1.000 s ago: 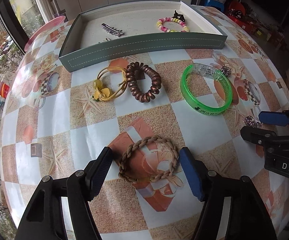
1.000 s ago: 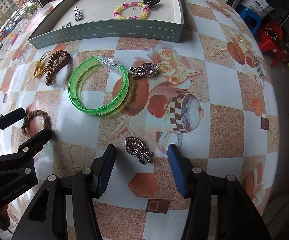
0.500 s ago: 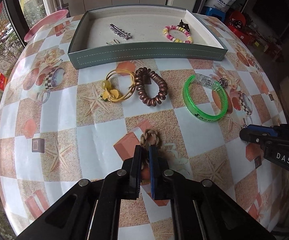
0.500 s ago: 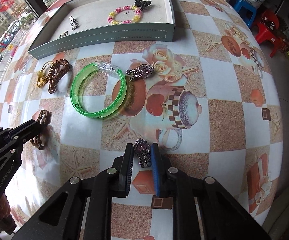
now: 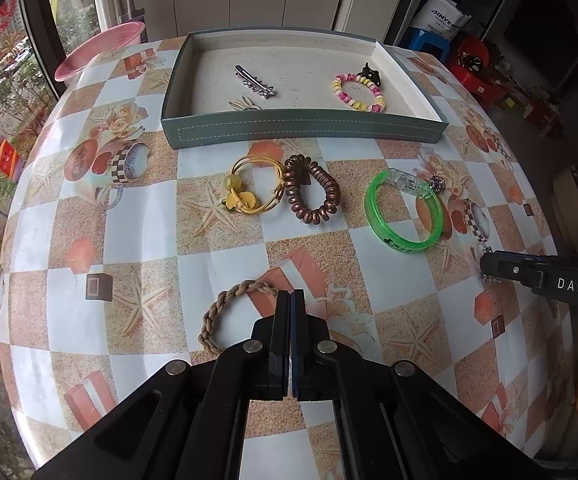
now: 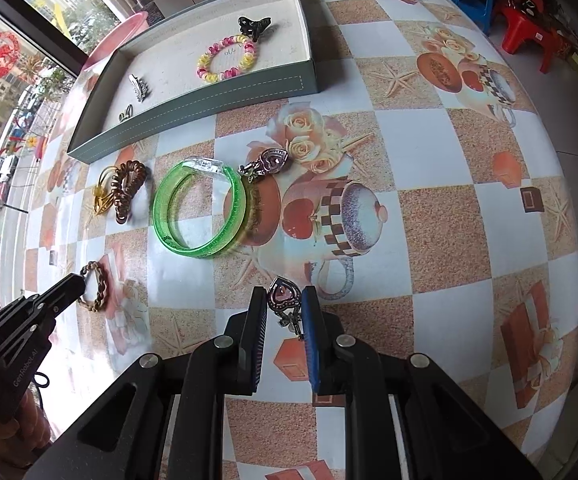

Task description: Organize jewelry

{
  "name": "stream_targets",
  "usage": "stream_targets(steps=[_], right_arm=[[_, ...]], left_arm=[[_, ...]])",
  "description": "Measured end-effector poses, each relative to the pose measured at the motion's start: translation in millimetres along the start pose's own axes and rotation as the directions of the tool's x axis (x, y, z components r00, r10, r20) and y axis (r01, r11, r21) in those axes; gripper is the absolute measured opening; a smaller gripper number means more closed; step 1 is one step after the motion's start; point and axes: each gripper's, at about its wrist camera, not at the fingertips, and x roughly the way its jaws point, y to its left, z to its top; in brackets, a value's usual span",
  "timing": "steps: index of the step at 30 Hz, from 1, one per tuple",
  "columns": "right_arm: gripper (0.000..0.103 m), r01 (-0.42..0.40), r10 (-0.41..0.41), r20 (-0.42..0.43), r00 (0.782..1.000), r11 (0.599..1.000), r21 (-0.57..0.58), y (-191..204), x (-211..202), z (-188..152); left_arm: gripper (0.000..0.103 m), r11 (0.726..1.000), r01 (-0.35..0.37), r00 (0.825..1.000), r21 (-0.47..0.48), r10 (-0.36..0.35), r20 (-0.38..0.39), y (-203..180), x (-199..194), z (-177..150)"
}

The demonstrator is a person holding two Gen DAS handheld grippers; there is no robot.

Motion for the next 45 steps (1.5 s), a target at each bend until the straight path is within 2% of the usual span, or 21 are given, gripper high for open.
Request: stream_targets(steps=[9, 13, 19, 22, 23, 24, 25, 27, 32, 35, 38, 43, 45], right_arm=[[0.019, -0.03, 0.03, 0.001, 1.0, 0.999, 0.02, -3.8, -7.7, -2.0], [0.019, -0.037, 0.037, -0.003, 0.999, 0.999, 0.027, -10.3, -10.8, -4.4], [0.019, -0.055, 0.056, -0.015, 0.998, 0.997, 0.05, -14.0, -8.1, -5.7], [0.019, -0.059, 0.059, -0.017, 0.998, 0.997, 0.048, -13.7, -8.6, -5.5], [0.019, -0.06, 0.061, -0.016, 0.998, 0.997, 0.049, -13.8, -8.8, -5.4], [0.019, -0.062, 0.063, -0.016, 0.998, 0.997, 0.049, -14.2, -9.2, -5.2], [0.019, -0.064, 0.065, -0.015, 0.998, 0.997, 0.05, -14.5, -9.7, -5.0], [0.019, -0.068, 0.069, -0.014, 0.998, 0.996, 0.053, -15.0, -10.7, -4.8], [0.019, -0.073, 0.073, -0.011, 0.997, 0.996, 0.052, -13.4, -13.2, -3.8], [0.019, -0.074, 0.075, -0.013, 0.997, 0.996, 0.051, -12.1, -13.0, -3.3], [0.019, -0.075, 0.076, -0.015, 0.997, 0.996, 0.047, -10.6, -12.4, -3.9], [0.019, -0.077, 0.078, -0.019, 0.997, 0.996, 0.046, -8.7, -11.0, -6.2], [0.019, -0.079, 0.08, -0.02, 0.997, 0.996, 0.047, -8.0, -10.9, -6.9]], left_arm=[[0.012, 1.0, 0.003, 1.0, -0.011, -0.003, 0.003, 8.4, -11.1, -0.4], [0.013, 0.997, -0.071, 0.997, -0.008, 0.071, 0.001, 7.5, -9.8, -2.7], [0.013, 0.994, -0.095, 0.995, -0.052, 0.092, -0.049, 12.1, 4.0, -4.0], [0.013, 0.993, -0.091, 0.995, -0.07, 0.088, -0.044, 15.7, 5.1, -5.9], [0.02, 0.993, -0.095, 0.995, -0.067, 0.092, -0.04, 15.9, 4.4, -6.2], [0.039, 0.993, -0.098, 0.995, -0.066, 0.095, -0.037, 16.1, 3.3, -6.2], [0.103, 0.992, -0.102, 0.994, -0.069, 0.1, -0.036, 16.9, 2.5, -6.0], [0.103, 0.988, -0.128, 0.992, -0.082, 0.129, 0.013, 20.2, 5.4, -6.6], [0.103, 0.985, -0.136, 0.991, -0.102, 0.134, -0.028, 28.8, 36.9, -3.6], [0.103, 0.991, -0.122, 0.992, -0.054, 0.119, -0.047, 26.0, 63.8, -4.0], [0.103, 0.991, -0.137, 0.988, -0.008, 0.136, -0.074, 21.5, 92.3, -5.3], [0.103, 0.99, -0.142, 0.985, -0.018, 0.14, -0.098, 22.3, 129.8, -3.6], [0.103, 0.989, -0.144, 0.986, -0.014, 0.143, -0.081, 20.1, 138.6, -2.9]])
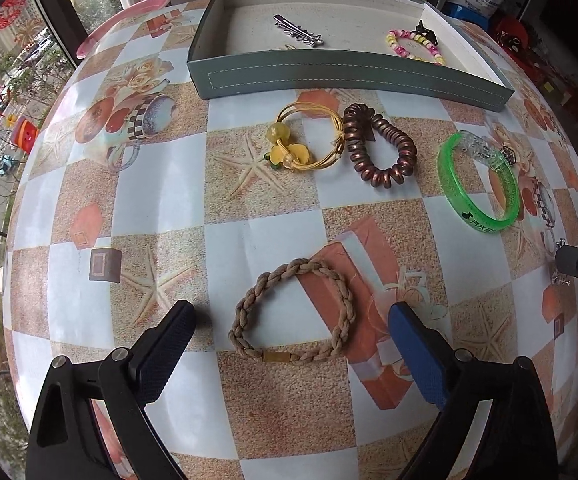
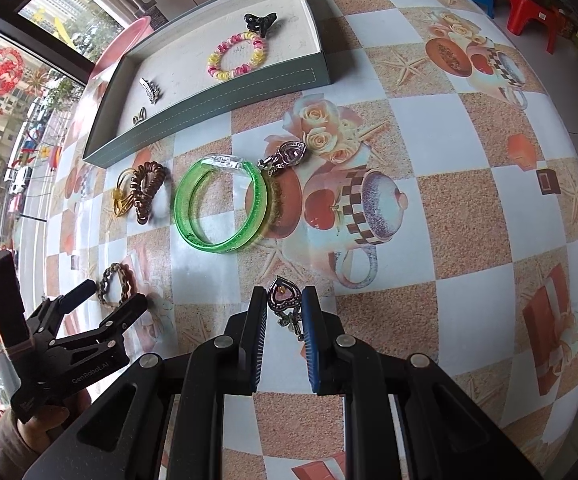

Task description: Organize jewelry

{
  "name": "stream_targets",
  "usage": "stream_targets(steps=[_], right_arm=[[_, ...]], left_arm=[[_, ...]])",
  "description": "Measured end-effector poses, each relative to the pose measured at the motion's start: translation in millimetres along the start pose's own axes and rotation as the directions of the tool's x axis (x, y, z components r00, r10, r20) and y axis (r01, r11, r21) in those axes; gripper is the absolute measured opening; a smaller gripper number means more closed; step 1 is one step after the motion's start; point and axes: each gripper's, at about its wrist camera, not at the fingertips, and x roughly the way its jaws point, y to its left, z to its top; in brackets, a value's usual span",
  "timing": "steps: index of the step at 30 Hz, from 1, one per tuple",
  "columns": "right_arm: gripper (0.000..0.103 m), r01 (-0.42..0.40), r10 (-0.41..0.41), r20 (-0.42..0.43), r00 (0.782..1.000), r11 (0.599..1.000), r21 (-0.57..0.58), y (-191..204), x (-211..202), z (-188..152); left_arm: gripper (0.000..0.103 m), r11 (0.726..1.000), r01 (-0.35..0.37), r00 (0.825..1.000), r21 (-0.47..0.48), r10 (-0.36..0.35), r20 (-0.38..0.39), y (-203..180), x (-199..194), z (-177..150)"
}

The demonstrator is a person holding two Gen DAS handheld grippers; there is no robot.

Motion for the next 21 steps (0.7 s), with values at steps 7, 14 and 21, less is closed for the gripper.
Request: stream_targets(steps=[7, 14, 21], right_arm=[[0.019, -0.007, 0.007, 0.007, 1.0, 1.0, -0.006, 4.9, -2.9, -0.5], [0.019, -0.019, 0.02, 0.027, 0.999, 1.0, -0.025, 10.4, -15.0, 10.0], [0.019, -0.046, 0.049, 0.064, 0.997, 0.997, -0.057, 21.8, -33.1, 42.3]], left_arm=[[0.024, 0.996, 0.058, 0.997, 0.067, -0.061, 0.041, -15.4, 13.3, 7.7], [0.024, 0.991, 0.134, 0.986, -0.006, -0.133, 0.096, -13.3, 5.1, 24.1], [0.024, 0.986, 0.167, 0.969, -0.023, -0.16, 0.187, -30.1, -36.4, 60.4]])
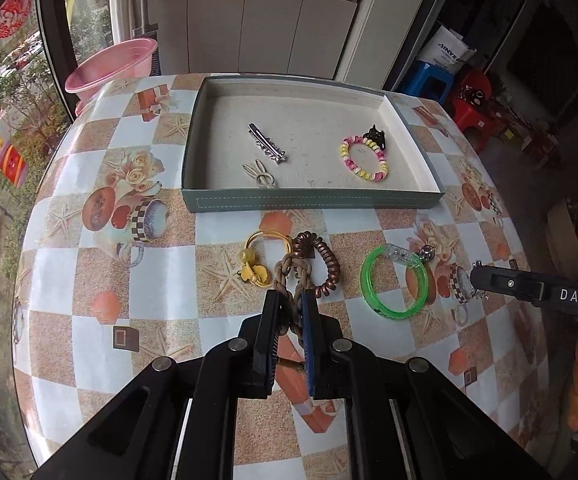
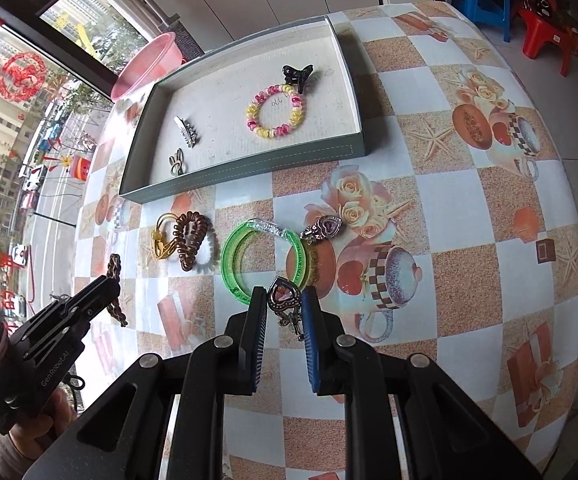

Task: Organize jewelry
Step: 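Carry the pendant and braided bracelet into the tray and open both tools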

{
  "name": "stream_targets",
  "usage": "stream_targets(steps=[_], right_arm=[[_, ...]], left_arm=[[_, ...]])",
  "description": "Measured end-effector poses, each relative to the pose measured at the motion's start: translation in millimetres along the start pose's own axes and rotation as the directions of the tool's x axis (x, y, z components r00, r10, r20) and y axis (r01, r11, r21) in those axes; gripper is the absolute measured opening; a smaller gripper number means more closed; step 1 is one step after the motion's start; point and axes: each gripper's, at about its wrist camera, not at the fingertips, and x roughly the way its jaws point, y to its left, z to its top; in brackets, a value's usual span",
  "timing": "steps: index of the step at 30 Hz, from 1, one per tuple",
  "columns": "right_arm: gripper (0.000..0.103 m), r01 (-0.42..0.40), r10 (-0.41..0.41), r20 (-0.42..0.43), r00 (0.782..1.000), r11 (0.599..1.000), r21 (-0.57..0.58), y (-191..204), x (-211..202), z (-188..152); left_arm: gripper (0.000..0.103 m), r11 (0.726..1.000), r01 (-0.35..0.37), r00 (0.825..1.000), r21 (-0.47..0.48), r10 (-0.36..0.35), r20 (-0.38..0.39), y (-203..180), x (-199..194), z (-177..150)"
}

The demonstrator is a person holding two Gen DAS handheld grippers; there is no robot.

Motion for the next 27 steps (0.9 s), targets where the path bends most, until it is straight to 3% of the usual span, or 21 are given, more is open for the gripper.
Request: stream_targets(steps=[8, 12, 27], right_arm=[[0.019, -0.005, 0.01, 0.054, 0.998, 0.997, -0.079, 18.8, -10.1, 55.4], [0.019, -0.016, 0.022, 0.068, 0.997, 0.996, -0.084, 22.3, -4.6, 85.4], [0.019, -0.014, 0.016, 0.031, 0.999, 0.997, -0.074, 16.3, 58.0, 150.3]], left_arm=[[0.024, 1.0, 0.001, 0.998, 0.0, -0.001, 0.069, -9.3, -32.4, 54.7], [0.024, 1.0, -0.005, 0.998, -0.029, 0.007, 0.07, 6.0, -47.5, 81.5], [0.024, 0.994, -0.103, 0.994, -0.046, 0.104, 0.019, 23.7, 4.8, 124.6]])
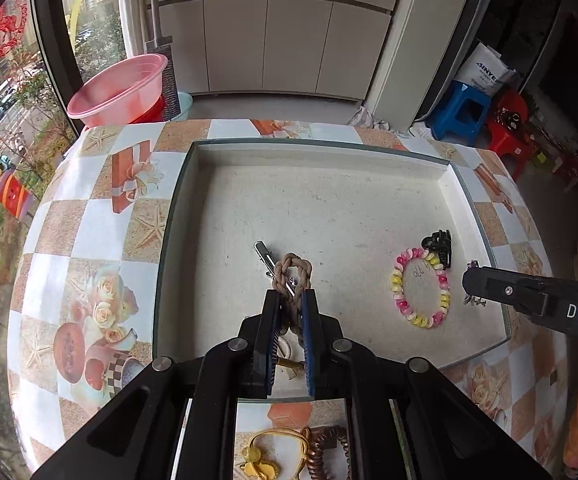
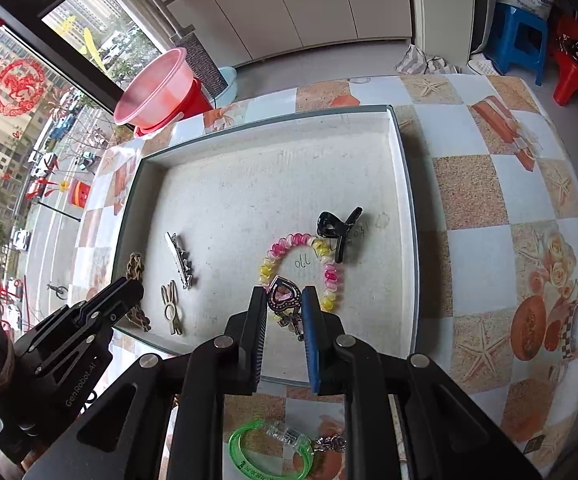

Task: Organize jewelry
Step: 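Carry the pendant and braided bracelet into the tray and open both tools, then move both tools back toward the green bangle and yellow flower hair tie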

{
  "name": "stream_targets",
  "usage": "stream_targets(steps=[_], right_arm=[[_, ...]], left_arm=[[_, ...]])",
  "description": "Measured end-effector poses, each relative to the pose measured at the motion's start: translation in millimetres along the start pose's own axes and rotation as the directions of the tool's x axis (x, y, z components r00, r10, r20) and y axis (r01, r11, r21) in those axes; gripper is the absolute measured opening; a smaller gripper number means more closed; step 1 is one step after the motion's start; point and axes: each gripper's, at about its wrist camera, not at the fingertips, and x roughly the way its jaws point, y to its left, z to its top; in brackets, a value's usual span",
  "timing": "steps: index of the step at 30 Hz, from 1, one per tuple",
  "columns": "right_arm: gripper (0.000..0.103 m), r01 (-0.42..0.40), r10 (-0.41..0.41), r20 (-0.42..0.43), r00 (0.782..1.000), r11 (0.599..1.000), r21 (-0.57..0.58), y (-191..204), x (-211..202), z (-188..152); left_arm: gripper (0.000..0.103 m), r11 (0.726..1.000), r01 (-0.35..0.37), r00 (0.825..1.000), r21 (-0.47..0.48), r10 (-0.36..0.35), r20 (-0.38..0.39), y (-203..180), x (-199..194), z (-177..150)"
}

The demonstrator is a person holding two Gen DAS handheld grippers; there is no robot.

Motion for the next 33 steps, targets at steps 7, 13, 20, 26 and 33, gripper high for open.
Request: stream_targets(steps=[7, 13, 20, 26, 33], right_arm=[[0.019, 0.015, -0.015, -0.023, 1.0, 1.0, 0.0, -7.8, 27.2, 12.1], [0.019, 0.045, -0.045, -0.039, 0.998, 0.999, -0.023, -8.7, 43.0, 11.8], [0.02, 0.054, -0.056, -0.052, 0.997, 0.998, -0.041, -7.7, 50.6, 8.9], [0.034, 0.017, -0.018, -0.051, 0.999, 1.0, -0.014, -14.8, 43.8, 8.6], [0.042, -0.053, 0.055, -0.029, 0.998, 0.996, 0.072, -24.0, 28.9, 9.4]], left_arm=[[0.024, 0.999, -0.043, 0.998, 0.012, 0.044, -0.036, 1.6, 22.9, 1.4], [0.024, 0.996, -0.085, 0.994, 0.034, 0.087, -0.06, -0.2, 34.6, -1.4], [0.024, 0.989, -0.127, 0.989, 0.073, 0.132, -0.067, -8.2, 36.1, -5.5], [0.024, 0.991, -0.12, 0.99, 0.05, 0.124, -0.067, -6.8, 29.4, -6.2], [0.103, 0.99, -0.141, 0.99, 0.029, 0.141, -0.005, -7.4, 9.4, -2.2]])
